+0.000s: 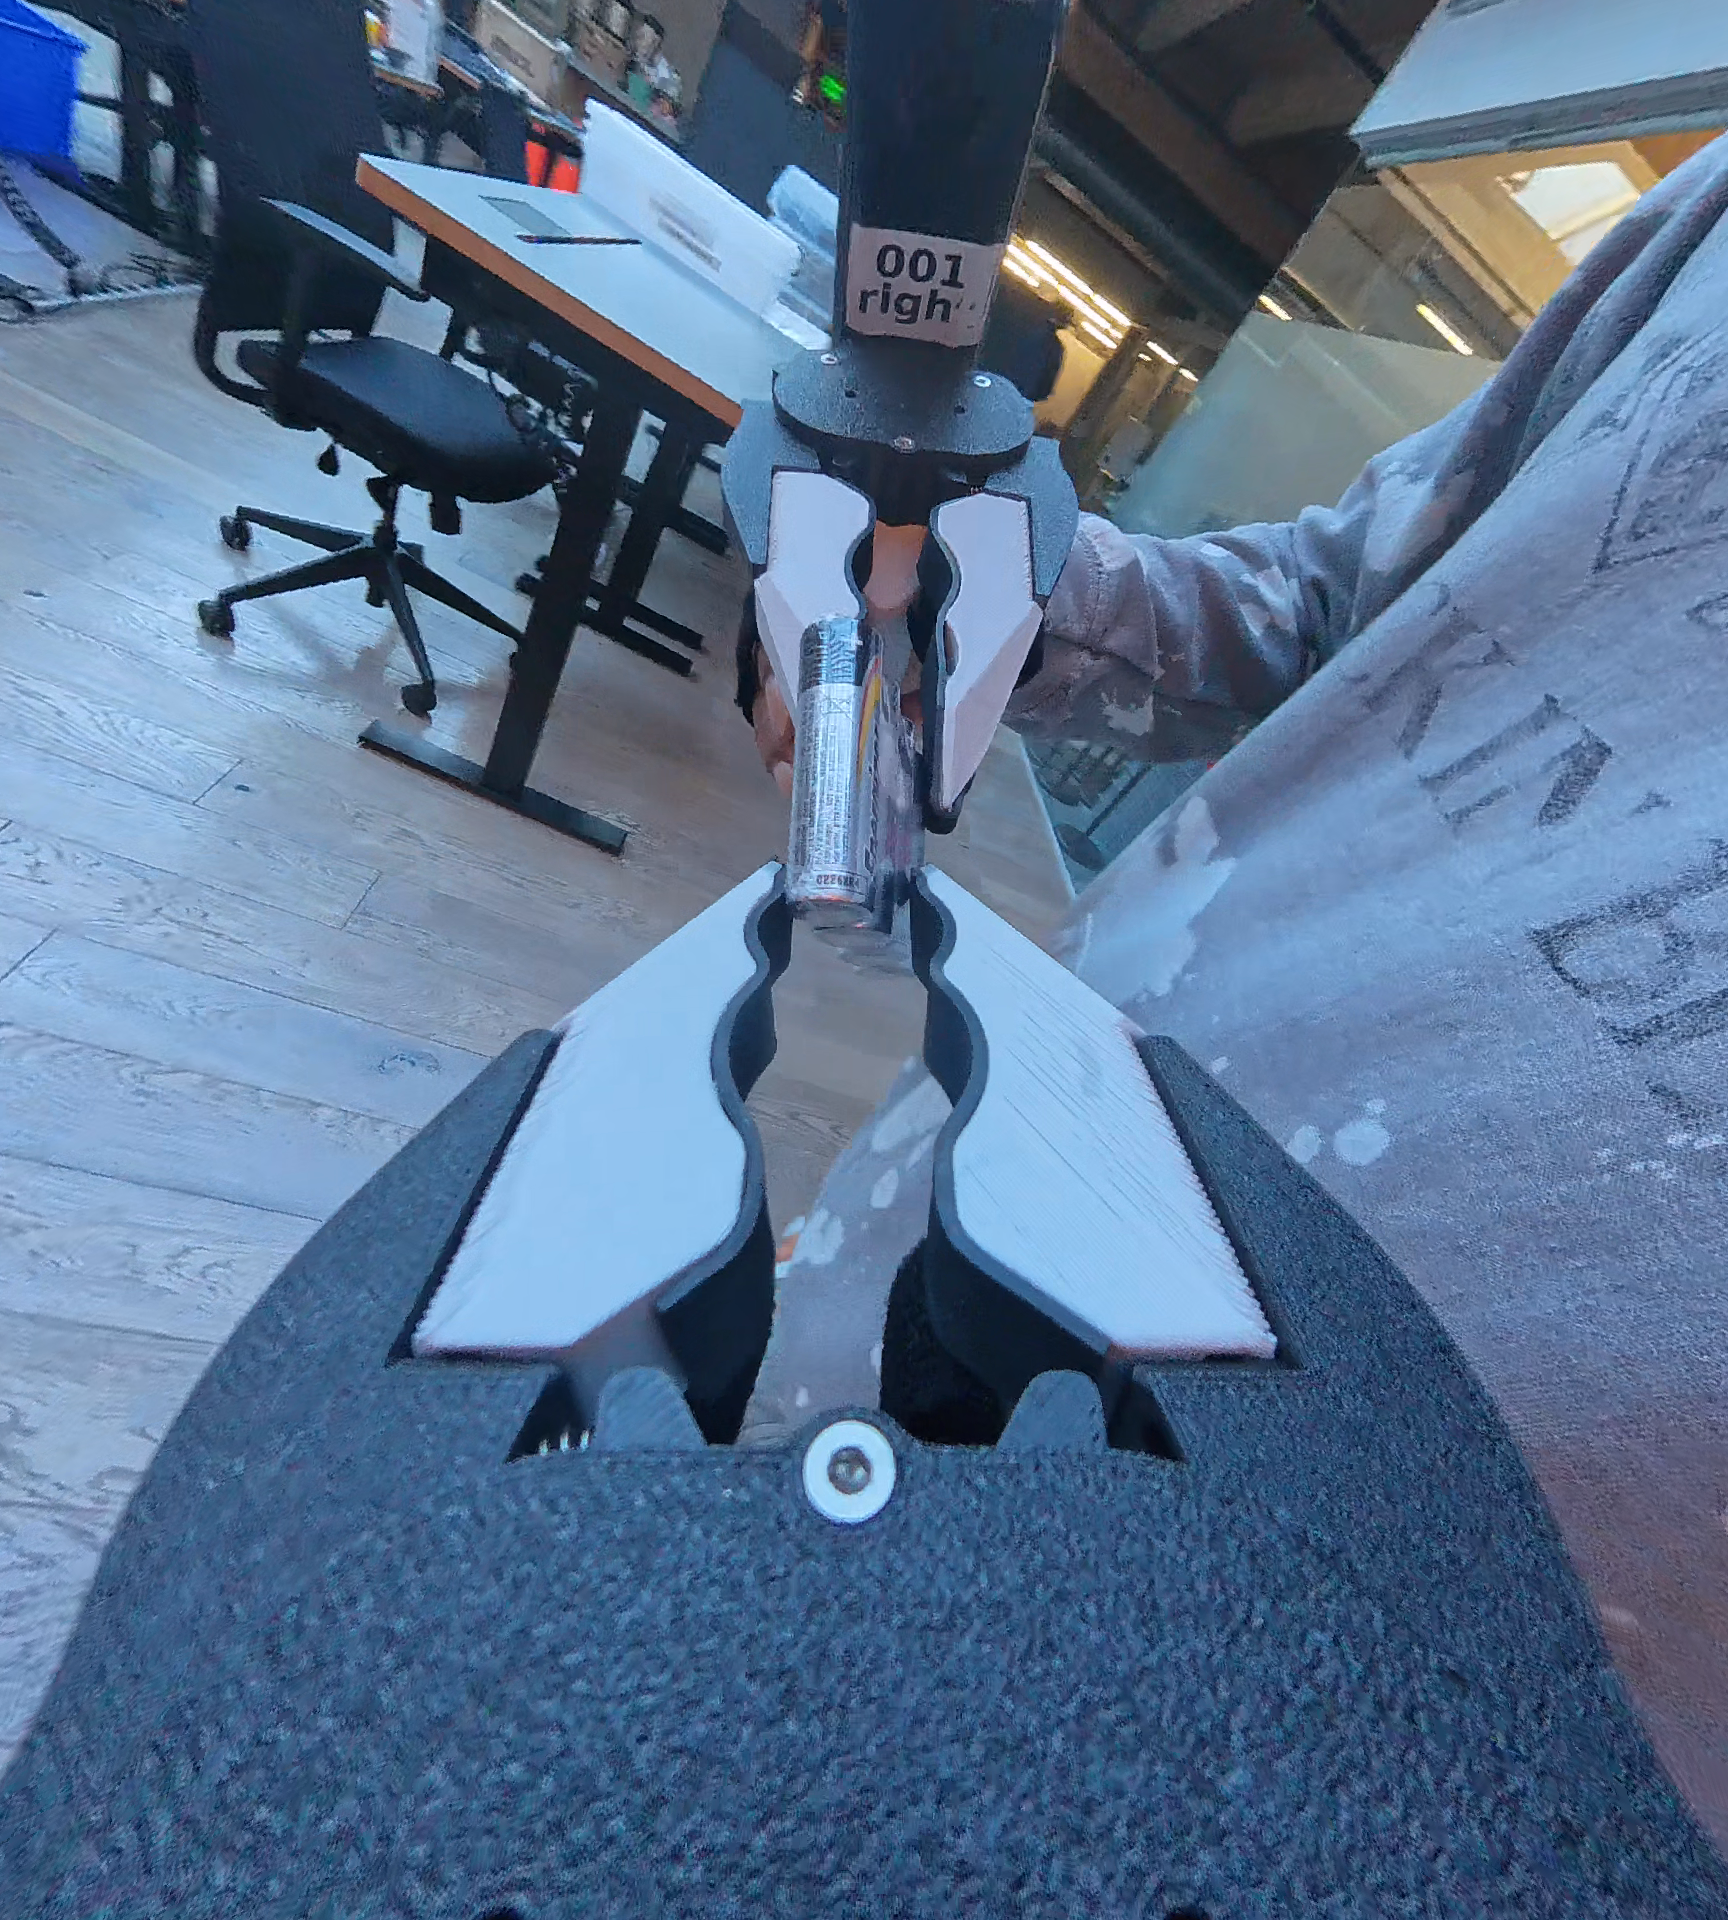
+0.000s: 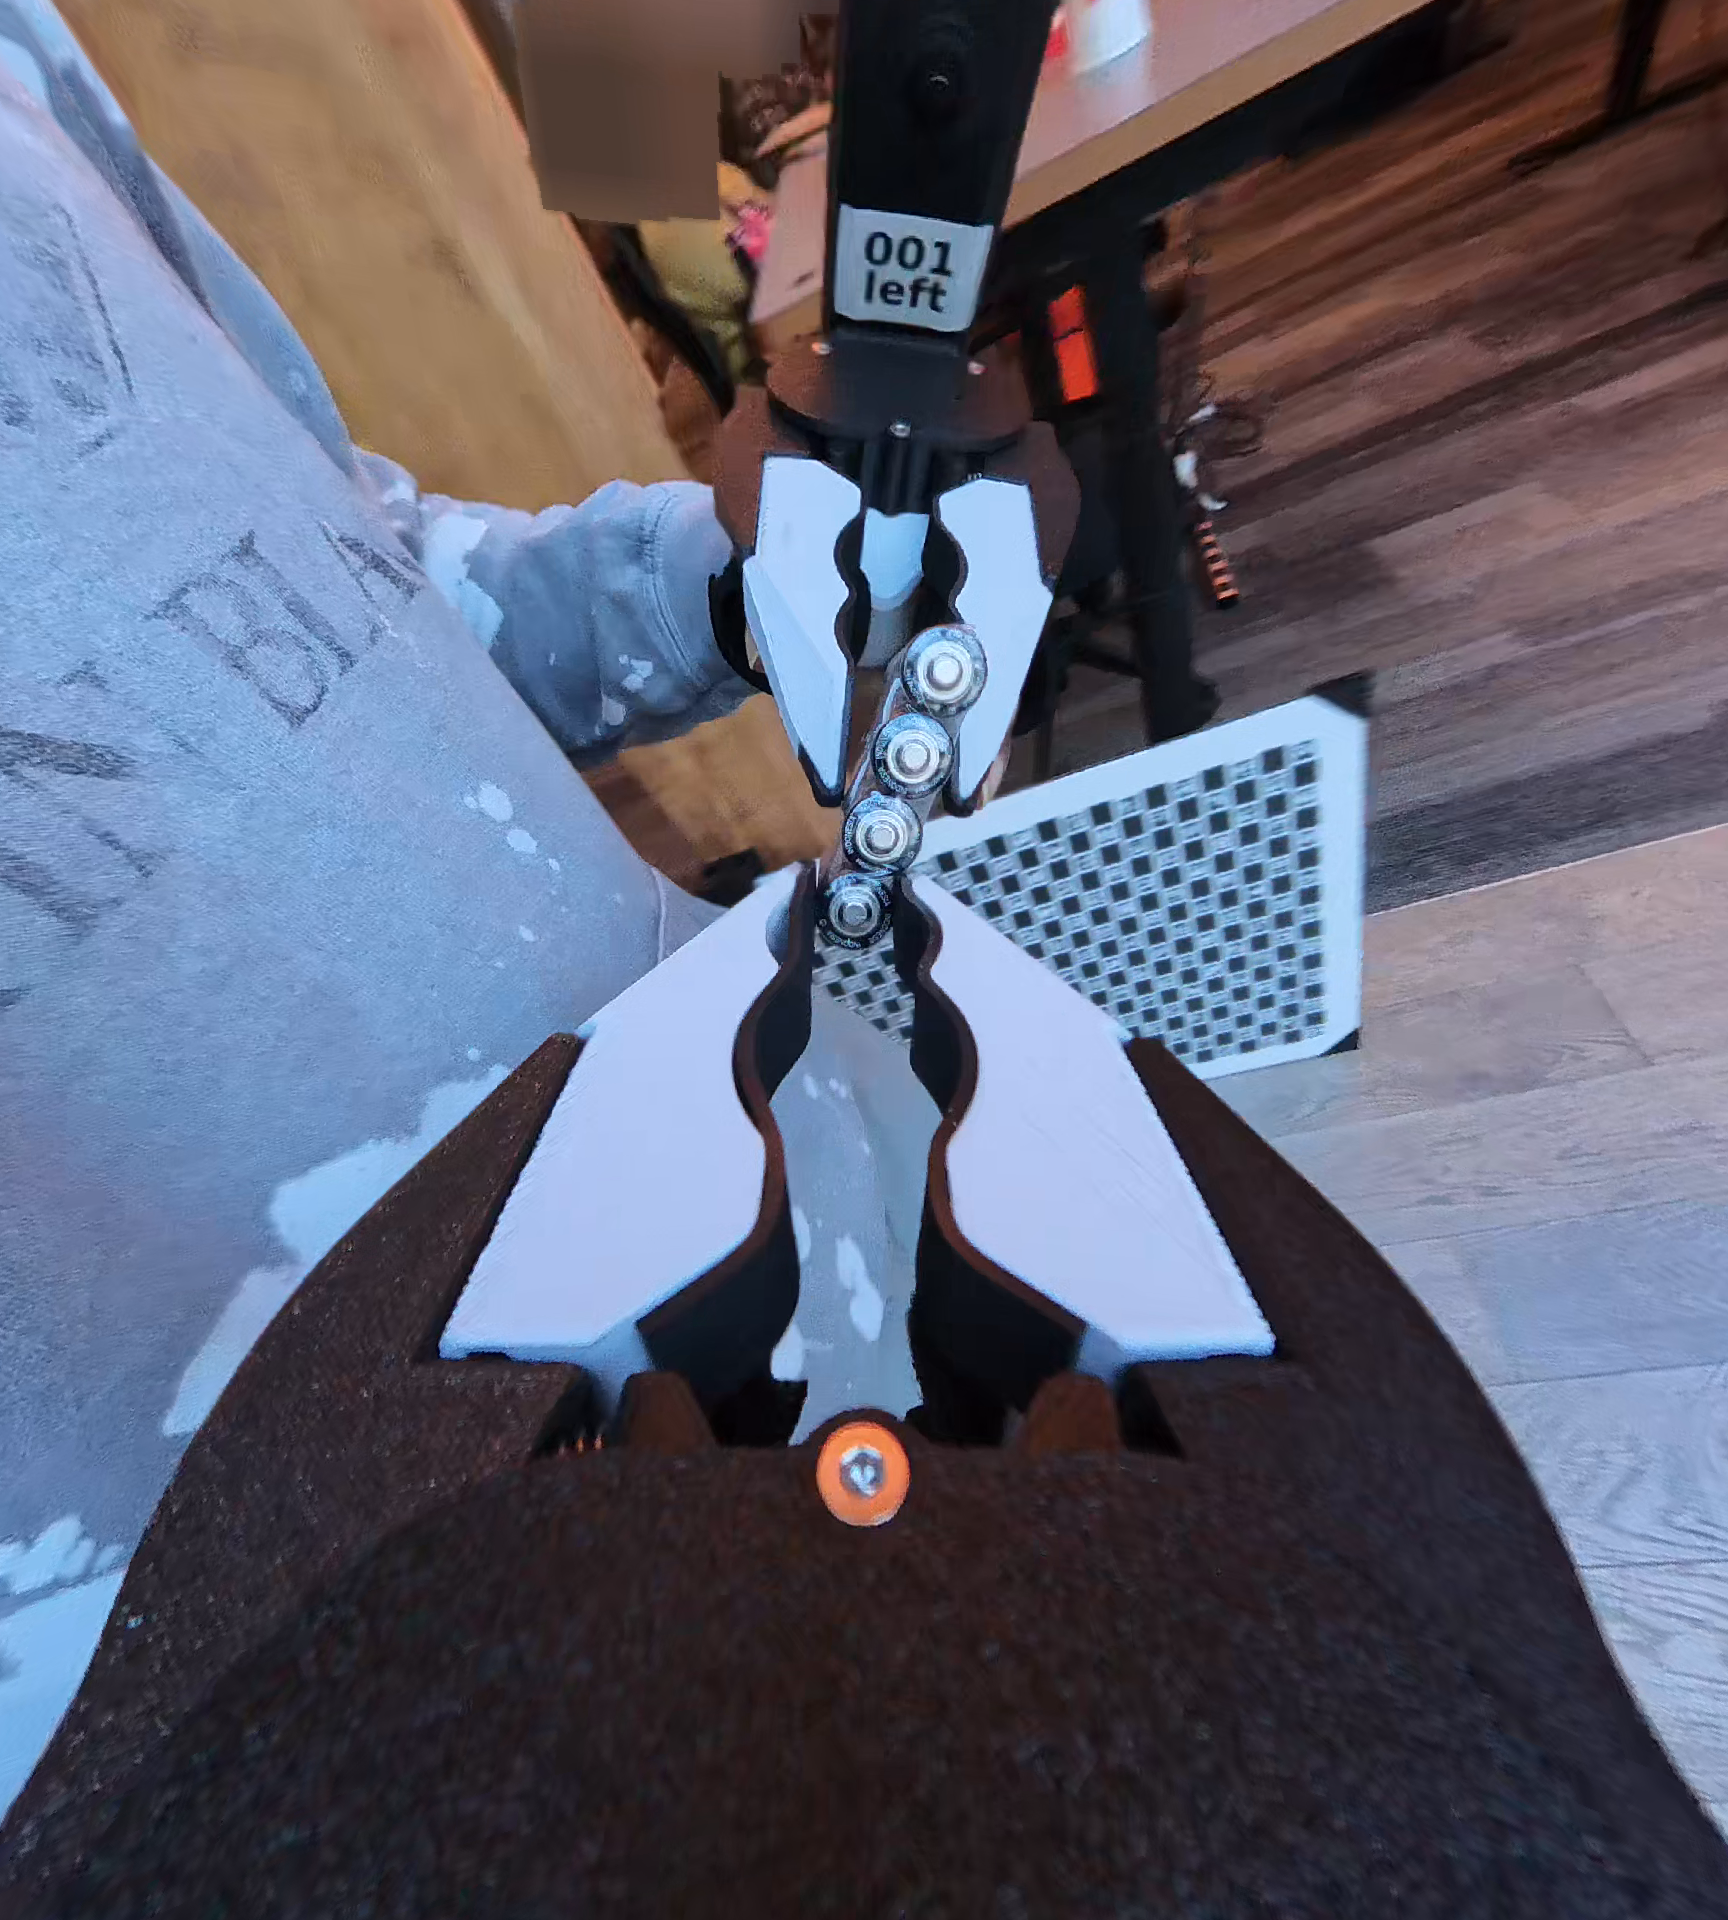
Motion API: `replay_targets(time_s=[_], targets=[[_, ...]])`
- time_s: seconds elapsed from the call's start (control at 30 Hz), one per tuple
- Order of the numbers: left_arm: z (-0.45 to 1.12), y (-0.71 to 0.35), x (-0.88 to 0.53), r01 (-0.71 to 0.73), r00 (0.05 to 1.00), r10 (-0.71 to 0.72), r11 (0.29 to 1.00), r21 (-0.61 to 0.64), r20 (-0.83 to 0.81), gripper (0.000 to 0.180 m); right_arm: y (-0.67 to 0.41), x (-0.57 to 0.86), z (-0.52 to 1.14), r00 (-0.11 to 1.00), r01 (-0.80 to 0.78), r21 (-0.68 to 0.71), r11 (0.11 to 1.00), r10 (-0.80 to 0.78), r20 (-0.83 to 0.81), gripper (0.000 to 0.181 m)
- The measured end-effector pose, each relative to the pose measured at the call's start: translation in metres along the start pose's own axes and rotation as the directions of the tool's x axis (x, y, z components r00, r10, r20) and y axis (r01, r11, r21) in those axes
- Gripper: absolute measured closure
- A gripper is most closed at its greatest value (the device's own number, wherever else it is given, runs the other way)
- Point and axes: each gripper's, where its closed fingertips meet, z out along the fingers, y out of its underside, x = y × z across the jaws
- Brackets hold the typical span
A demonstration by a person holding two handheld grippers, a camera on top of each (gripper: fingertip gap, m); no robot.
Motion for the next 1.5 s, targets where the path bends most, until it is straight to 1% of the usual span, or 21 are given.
replay_targets(time_s=[0.1, 0.17, 0.27, 0.33, 0.4, 0.43, 0.5, 0.53, 0.6, 0.67, 0.8, 0.87, 0.9, 1.0, 1.07, 1.17, 1.3, 1.4, 1.5], targets=[[0.001, -0.077, -0.090, -0.004, 0.997, -0.001, 0.998, -0.057, -0.083, 0.162, -0.052, 0.095, -0.026, 0.999, 0.003, -0.020, 1.000, -0.004, -0.043, 0.169], [0.004, -0.126, -0.142, -0.038, 0.991, 0.023, 0.993, -0.112, -0.134, 0.165, -0.086, 0.155, -0.044, 0.998, 0.012, -0.021, 1.000, -0.014, -0.058, 0.169], [0.005, -0.185, -0.235, -0.094, 0.985, 0.069, 0.983, -0.159, -0.157, 0.166, -0.128, 0.255, -0.070, 0.997, 0.009, 0.043, 0.999, -0.005, -0.078, 0.169], [0.003, -0.212, -0.306, -0.101, 0.985, 0.077, 0.983, -0.152, -0.154, 0.166, -0.148, 0.329, -0.082, 0.998, 0.001, 0.096, 0.995, 0.005, -0.067, 0.169], [0.002, -0.239, -0.383, -0.062, 0.992, 0.051, 0.993, -0.097, -0.118, 0.167, -0.164, 0.409, -0.091, 0.999, -0.004, 0.131, 0.991, 0.010, -0.045, 0.169], [0.001, -0.255, -0.424, -0.021, 0.996, 0.017, 0.999, -0.047, -0.089, 0.167, -0.177, 0.451, -0.096, 0.999, -0.024, 0.164, 0.986, 0.030, -0.031, 0.169], [-0.010, -0.300, -0.493, 0.092, 0.995, -0.087, 0.991, 0.099, -0.051, 0.167, -0.220, 0.527, -0.105, 0.996, -0.094, 0.262, 0.961, 0.090, 0.030, 0.169], [-0.020, -0.329, -0.524, 0.118, 0.993, -0.114, 0.977, 0.177, -0.033, 0.168, -0.246, 0.562, -0.109, 0.993, -0.108, 0.298, 0.948, 0.092, 0.067, 0.169], [-0.044, -0.384, -0.582, 0.087, 0.994, -0.103, 0.952, 0.294, 0.040, 0.169, -0.301, 0.630, -0.109, 0.990, -0.107, 0.335, 0.936, 0.067, 0.127, 0.169], [-0.080, -0.433, -0.643, 0.061, 0.987, -0.113, 0.922, 0.383, 0.114, 0.170, -0.354, 0.699, -0.096, 0.986, -0.095, 0.313, 0.945, 0.047, 0.157, 0.168], [-0.157, -0.499, -0.773, -0.026, 0.951, -0.134, 0.863, 0.505, 0.278, 0.169, -0.435, 0.844, -0.051, 0.986, 0.014, 0.223, 0.975, -0.051, 0.159, 0.166], [-0.197, -0.518, -0.848, -0.044, 0.931, -0.173, 0.820, 0.571, 0.321, 0.169, -0.458, 0.917, -0.025, 0.983, 0.062, 0.188, 0.980, -0.093, 0.158, 0.157], [-0.218, -0.527, -0.887, -0.049, 0.921, -0.194, 0.801, 0.597, 0.337, 0.169, -0.469, 0.958, -0.011, 0.985, 0.090, 0.172, 0.981, -0.114, 0.132, 0.157], [-0.275, -0.569, -1.008, -0.035, 0.906, -0.254, 0.754, 0.656, 0.340, 0.169, -0.508, 1.077, 0.022, 0.992, 0.099, 0.154, 0.983, -0.109, 0.056, 0.153], [-0.311, -0.618, -1.077, -0.035, 0.915, -0.248, 0.734, 0.678, 0.317, 0.170, -0.547, 1.153, 0.034, 0.997, 0.080, 0.169, 0.982, -0.078, -0.021, 0.147], [-0.353, -0.706, -1.171, -0.053, 0.935, -0.195, 0.749, 0.660, 0.297, 0.169, -0.621, 1.248, 0.036, 0.997, 0.059, 0.219, 0.974, -0.046, -0.065, 0.145], [-0.390, -0.811, -1.285, -0.076, 0.952, -0.130, 0.775, 0.627, 0.276, 0.169, -0.705, 1.375, 0.036, 0.989, 0.103, 0.261, 0.960, -0.070, -0.132, 0.145], [-0.415, -0.846, -1.383, -0.070, 0.954, -0.131, 0.779, 0.623, 0.271, 0.169, -0.748, 1.484, 0.047, 0.990, 0.083, 0.320, 0.944, -0.040, -0.139, 0.145], [-0.448, -0.865, -1.487, -0.033, 0.944, -0.195, 0.748, 0.663, 0.267, 0.169, -0.783, 1.593, 0.071, 0.996, 0.048, 0.355, 0.933, -0.019, -0.085, 0.151]])
